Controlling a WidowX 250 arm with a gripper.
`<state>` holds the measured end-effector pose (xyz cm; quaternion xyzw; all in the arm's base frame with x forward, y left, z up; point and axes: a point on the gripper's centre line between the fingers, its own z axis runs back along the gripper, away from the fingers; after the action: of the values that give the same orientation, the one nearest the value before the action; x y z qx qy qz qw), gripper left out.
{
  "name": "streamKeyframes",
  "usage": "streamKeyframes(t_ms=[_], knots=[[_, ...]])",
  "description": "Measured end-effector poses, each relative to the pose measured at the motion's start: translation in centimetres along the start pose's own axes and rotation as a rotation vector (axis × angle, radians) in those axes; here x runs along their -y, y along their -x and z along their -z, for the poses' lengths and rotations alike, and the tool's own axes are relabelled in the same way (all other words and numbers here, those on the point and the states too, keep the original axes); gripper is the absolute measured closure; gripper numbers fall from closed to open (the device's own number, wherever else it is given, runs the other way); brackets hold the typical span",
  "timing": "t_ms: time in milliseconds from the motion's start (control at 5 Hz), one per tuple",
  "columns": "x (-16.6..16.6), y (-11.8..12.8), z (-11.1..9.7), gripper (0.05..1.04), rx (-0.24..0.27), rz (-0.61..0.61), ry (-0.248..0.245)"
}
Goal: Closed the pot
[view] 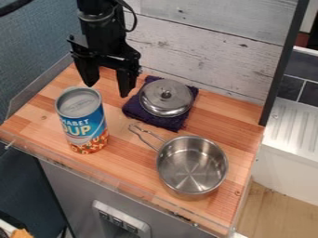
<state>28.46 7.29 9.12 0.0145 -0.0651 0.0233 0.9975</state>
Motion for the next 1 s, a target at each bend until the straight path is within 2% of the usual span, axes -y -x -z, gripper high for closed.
streamKeyframes(t_ms=[200, 400, 600, 800, 1000], knots=[[0.1, 0.3, 0.9, 0.083, -0.031, -0.006, 0.009], [1.2, -2.0, 1.8, 0.083, -0.015, -0.008, 0.023], [3.1, -4.8, 4.0, 0.083, -0.01, 0.015, 0.012], [4.2, -7.1, 5.4, 0.083, 0.011, 0.019, -0.001], [4.5, -8.7, 7.1, 0.083, 0.008, 0.008, -0.017]])
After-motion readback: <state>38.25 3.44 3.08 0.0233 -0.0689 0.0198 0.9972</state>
